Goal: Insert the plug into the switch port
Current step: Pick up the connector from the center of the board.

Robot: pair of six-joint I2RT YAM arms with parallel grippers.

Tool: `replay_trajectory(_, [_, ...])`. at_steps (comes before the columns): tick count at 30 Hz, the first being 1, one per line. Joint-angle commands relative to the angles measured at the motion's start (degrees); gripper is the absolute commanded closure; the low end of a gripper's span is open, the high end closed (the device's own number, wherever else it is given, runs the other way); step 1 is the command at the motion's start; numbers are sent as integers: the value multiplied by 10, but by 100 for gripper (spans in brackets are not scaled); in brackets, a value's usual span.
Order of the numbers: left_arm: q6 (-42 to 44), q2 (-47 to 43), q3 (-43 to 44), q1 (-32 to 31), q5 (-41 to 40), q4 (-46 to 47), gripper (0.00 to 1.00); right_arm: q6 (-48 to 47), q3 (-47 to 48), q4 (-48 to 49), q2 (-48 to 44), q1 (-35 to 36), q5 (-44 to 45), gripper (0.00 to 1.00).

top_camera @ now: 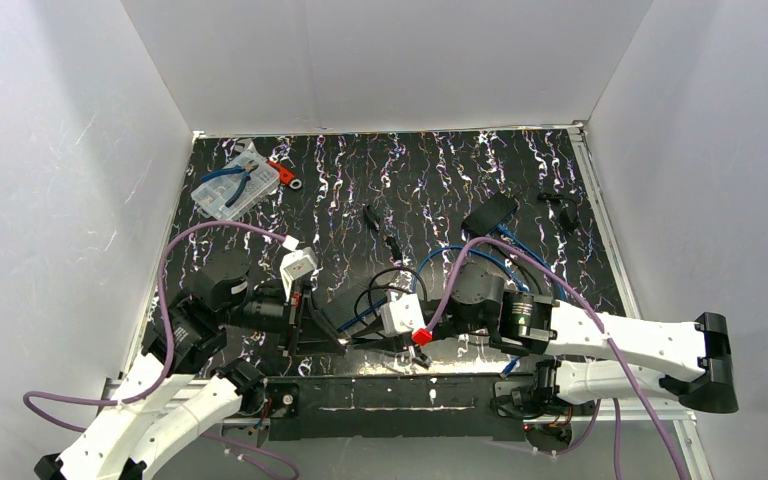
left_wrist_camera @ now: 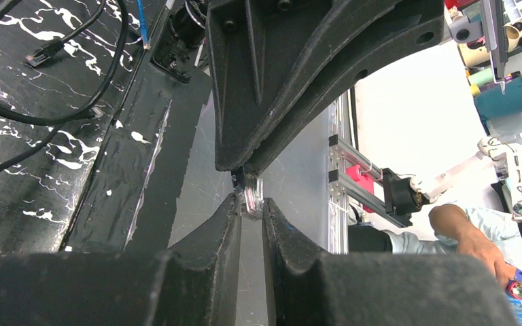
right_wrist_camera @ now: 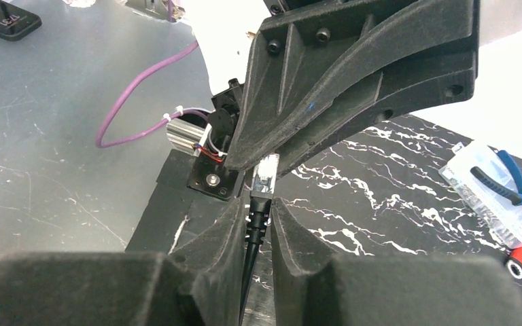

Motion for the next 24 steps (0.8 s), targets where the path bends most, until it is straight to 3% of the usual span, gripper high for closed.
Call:
replay_trajectory(1, [10, -8, 2, -2, 16, 10, 100, 11, 23, 34, 8, -2, -14, 76])
replay_trajectory(5, [9, -10, 1, -2, 17, 10, 100, 12, 23, 35, 13, -2, -15, 78])
replay_trajectory(9, [9, -11, 0, -2, 16, 10, 100, 12, 24, 38, 13, -3, -12, 96])
replay_trajectory(12, [9, -10, -2, -2, 2, 8, 100, 14, 24, 40, 13, -2, -2, 99])
replay_trajectory(18, [9, -18, 4, -2, -47, 1, 64, 8, 24, 10, 2, -3, 42, 99])
replay_trajectory(21, [12, -26, 11, -2, -82, -1, 58, -3, 23, -19, -14, -3, 82, 99])
replay_trajectory(24, [11, -33, 18, -2, -132, -7, 44, -26, 19, -49, -48, -6, 144, 99])
